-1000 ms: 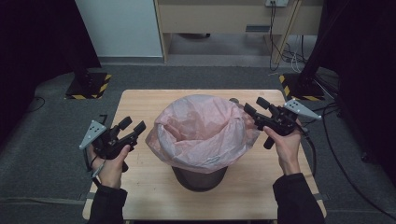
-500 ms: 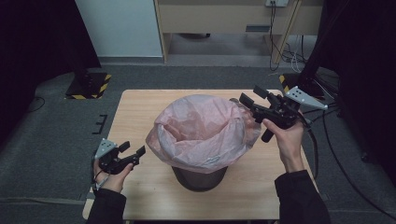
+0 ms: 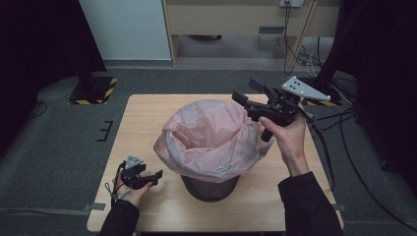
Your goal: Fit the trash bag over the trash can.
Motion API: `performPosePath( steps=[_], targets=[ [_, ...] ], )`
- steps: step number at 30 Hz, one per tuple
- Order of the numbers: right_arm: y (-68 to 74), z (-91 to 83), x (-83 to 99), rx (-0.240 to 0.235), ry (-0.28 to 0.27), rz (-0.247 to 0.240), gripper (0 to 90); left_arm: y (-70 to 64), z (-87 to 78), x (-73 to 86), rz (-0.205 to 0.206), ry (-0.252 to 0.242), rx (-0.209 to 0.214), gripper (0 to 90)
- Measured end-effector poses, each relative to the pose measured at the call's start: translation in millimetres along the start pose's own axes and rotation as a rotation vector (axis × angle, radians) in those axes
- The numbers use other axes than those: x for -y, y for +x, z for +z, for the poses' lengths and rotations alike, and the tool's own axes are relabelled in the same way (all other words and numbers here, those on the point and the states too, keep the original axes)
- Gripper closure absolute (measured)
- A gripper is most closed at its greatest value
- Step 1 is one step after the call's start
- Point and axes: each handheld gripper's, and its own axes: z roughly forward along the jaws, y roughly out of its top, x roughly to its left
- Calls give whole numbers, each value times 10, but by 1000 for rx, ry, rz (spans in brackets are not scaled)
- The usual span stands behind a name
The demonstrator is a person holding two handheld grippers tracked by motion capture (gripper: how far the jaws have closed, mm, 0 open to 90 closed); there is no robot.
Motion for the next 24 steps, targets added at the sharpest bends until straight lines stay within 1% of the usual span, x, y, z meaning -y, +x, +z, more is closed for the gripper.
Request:
performPosePath(
  steps=[3,5,6,7,9,11,13,15,17,19,20,21,24],
  targets=[
    [106,129,-55,-18,16,-14,222,-18,45,22,19,31,2,225],
    [161,202,-80,-24,27,-23,222,-28,60,20,35,38,3,225],
    [190,245,-92,-29,30,-20,222,-34,67,18,38,41,8,225],
    [219,287,-102,-32,37,-30,222,-40,74,18,38,41,10,224],
    [270,364,-104,-47,48,-24,222,-40,83,19,46,52,11,222],
    [333,464,-88,-59,74,-30,222,-36,88,20,47,60,10,222],
    [377,537,-53,-71,85,-25,222,-31,88,19,43,62,10,221],
    [426,622,23,-79,114,-26,226,-26,89,20,41,65,10,220],
    [461,693,119,-86,158,-29,227,-24,92,22,40,70,11,220],
    [488,754,227,-90,216,-41,228,-25,96,22,39,74,13,220],
    [500,788,301,-92,249,-39,226,-25,97,22,39,74,13,219],
    [505,807,347,-93,271,-37,227,-25,98,21,39,74,13,219],
    [522,874,524,-97,366,-46,226,-24,99,22,41,80,16,219]
  ],
)
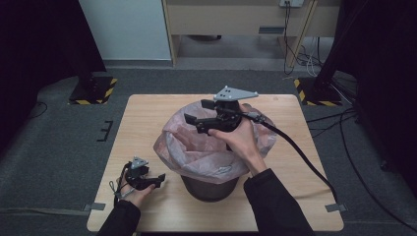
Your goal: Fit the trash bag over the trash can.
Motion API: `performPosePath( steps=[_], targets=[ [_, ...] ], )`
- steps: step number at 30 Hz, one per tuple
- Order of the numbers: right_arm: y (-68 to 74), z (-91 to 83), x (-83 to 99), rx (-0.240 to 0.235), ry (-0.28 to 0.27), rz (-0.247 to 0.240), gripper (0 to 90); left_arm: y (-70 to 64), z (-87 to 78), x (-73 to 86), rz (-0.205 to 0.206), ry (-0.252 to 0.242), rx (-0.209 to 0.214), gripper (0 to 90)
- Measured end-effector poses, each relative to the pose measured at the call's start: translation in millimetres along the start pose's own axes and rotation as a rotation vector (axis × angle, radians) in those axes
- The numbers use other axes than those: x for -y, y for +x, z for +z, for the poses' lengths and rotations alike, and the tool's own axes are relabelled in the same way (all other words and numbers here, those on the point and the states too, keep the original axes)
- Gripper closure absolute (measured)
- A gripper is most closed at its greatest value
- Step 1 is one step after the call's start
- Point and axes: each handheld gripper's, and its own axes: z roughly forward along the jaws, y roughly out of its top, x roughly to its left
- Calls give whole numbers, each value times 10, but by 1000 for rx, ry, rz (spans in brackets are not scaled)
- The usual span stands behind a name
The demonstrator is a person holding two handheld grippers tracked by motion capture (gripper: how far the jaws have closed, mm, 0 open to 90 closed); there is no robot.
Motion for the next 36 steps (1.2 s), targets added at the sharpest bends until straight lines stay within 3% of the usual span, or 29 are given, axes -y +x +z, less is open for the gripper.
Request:
performPosePath(
  steps=[4,11,14,17,20,23,26,28,31,33,35,36],
  targets=[
    [7,149,144,-7,138,-1,209,2,4,3,-2,7,0,216],
    [-17,254,197,19,248,8,161,-4,19,5,0,20,5,213],
    [-19,281,207,42,264,-19,159,-4,17,3,0,19,6,213],
    [-7,258,176,57,240,-42,196,0,17,3,-1,18,6,211],
    [13,145,97,63,132,-60,258,0,21,5,-2,21,7,211],
    [59,36,45,62,53,-53,391,-3,25,5,-2,23,7,212],
    [89,-15,29,39,44,-50,568,-4,23,3,-1,22,8,212],
    [94,-18,45,29,85,-60,715,-4,22,3,-2,22,9,211],
    [108,25,88,15,169,-55,833,-2,23,3,-3,23,11,212],
    [105,79,123,18,237,-33,842,-3,24,2,-2,23,13,211],
    [86,152,169,13,331,6,784,-4,25,2,-1,24,14,211],
    [85,177,186,22,347,14,726,-3,28,2,-2,25,15,211]
  ],
)
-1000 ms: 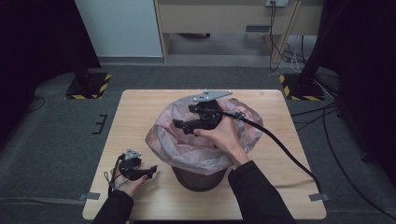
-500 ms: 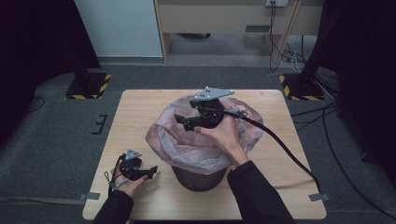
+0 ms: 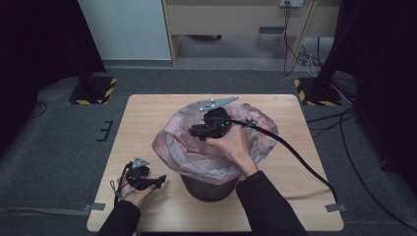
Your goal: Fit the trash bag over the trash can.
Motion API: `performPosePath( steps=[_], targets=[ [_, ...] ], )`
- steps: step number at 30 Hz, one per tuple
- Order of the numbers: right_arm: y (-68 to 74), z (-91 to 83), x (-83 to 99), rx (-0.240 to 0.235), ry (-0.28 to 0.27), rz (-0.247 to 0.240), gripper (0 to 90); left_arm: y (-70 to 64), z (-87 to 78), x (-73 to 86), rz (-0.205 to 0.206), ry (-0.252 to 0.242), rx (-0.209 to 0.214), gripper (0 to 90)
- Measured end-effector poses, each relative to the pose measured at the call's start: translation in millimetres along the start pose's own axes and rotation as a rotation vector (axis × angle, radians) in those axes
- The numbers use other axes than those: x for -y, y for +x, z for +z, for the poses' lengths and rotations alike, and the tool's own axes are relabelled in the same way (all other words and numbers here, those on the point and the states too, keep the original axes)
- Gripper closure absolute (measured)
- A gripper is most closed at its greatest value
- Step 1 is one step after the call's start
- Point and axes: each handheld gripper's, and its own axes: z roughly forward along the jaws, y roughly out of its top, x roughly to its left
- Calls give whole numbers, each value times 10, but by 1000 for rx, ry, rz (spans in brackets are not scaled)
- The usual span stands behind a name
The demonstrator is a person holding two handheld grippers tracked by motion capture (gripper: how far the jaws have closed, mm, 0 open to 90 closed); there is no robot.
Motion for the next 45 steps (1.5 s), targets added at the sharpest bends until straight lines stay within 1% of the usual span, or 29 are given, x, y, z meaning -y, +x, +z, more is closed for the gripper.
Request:
performPosePath(
  steps=[1,2,4,6,8,10,12,14,16,18,19,21,23,27,30,33,35,39,41,43,45],
  targets=[
    [-8,36,8,11,25,16,676,1,1,0,1,1,0,212],
    [-16,71,14,13,47,32,606,1,2,-1,0,1,-1,211],
    [-33,150,21,7,88,55,436,0,2,-2,0,1,1,212],
    [-57,209,26,6,73,24,304,0,1,-3,1,-1,1,211],
    [-71,229,17,-3,47,0,273,1,4,-2,2,1,1,211],
    [-95,222,2,3,12,-44,246,2,6,-5,3,2,1,211],
    [-115,215,-11,10,-9,-64,233,1,6,-5,3,2,0,211],
    [-125,230,-7,11,-5,-74,229,-2,6,-5,3,3,2,211],
    [-121,247,1,8,-8,-71,227,-1,4,-5,3,3,2,210],
    [-113,236,0,11,-12,-59,228,2,5,-4,2,2,2,210],
    [-109,215,-7,19,-19,-53,230,2,5,-4,2,2,2,209],
    [-99,170,-21,18,-45,-48,235,1,6,-4,2,2,2,209],
    [-85,118,-33,16,-76,-52,236,1,6,-5,2,2,3,207],
    [-67,15,-55,-4,-139,-64,222,0,8,-3,2,1,3,202],
    [-48,-66,-70,-10,-176,-58,221,-1,10,-3,2,1,3,199],
    [-24,-151,-84,-13,-226,-49,222,-2,12,-2,2,-1,3,194],
    [-6,-214,-96,-15,-274,-42,225,-3,14,-1,3,-1,4,191],
    [6,-329,-119,-2,-350,-39,228,-4,19,1,5,-4,4,184],
    [7,-408,-133,13,-397,-40,230,-6,23,4,10,-6,3,179],
    [5,-481,-146,14,-439,-41,231,-10,29,5,15,-10,1,171],
    [3,-547,-157,23,-472,-37,231,-14,33,6,19,-10,1,165]
  ],
)
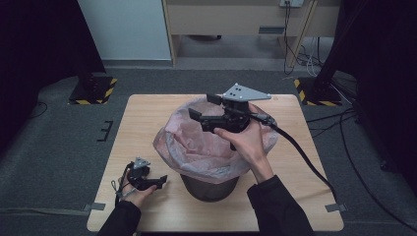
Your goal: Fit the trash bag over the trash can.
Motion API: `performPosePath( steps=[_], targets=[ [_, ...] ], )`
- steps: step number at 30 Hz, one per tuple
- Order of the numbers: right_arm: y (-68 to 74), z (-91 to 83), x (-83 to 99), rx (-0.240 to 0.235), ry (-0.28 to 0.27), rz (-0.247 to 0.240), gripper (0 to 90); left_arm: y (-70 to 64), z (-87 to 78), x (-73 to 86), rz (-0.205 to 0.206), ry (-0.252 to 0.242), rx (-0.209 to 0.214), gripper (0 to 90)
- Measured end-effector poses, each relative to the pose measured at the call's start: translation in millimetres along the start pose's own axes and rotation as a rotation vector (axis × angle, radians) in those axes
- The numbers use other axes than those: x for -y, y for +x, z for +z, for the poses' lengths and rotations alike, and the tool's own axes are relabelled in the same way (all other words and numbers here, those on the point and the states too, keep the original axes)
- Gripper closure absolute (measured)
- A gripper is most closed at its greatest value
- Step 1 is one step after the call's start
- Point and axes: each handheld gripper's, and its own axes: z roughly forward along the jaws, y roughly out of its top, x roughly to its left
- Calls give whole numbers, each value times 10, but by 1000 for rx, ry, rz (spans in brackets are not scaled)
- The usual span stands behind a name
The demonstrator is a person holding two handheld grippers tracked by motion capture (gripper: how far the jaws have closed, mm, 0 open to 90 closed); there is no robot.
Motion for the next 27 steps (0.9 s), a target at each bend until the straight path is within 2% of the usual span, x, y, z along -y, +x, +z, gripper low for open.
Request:
performPosePath(
  steps=[5,11,15,20,27],
  targets=[
    [-36,-144,-104,52,-73,-8,223,-2,5,2,9,-1,1,158],
    [-85,-319,-201,112,-102,-26,209,-1,6,4,11,-2,1,157],
    [-150,-434,-244,145,-126,-4,210,0,4,4,16,0,0,157],
    [-263,-607,-252,203,-148,4,210,1,7,5,20,-2,-3,156],
    [-448,-866,-166,281,-160,22,210,-2,10,7,23,-4,-3,154]
  ],
)
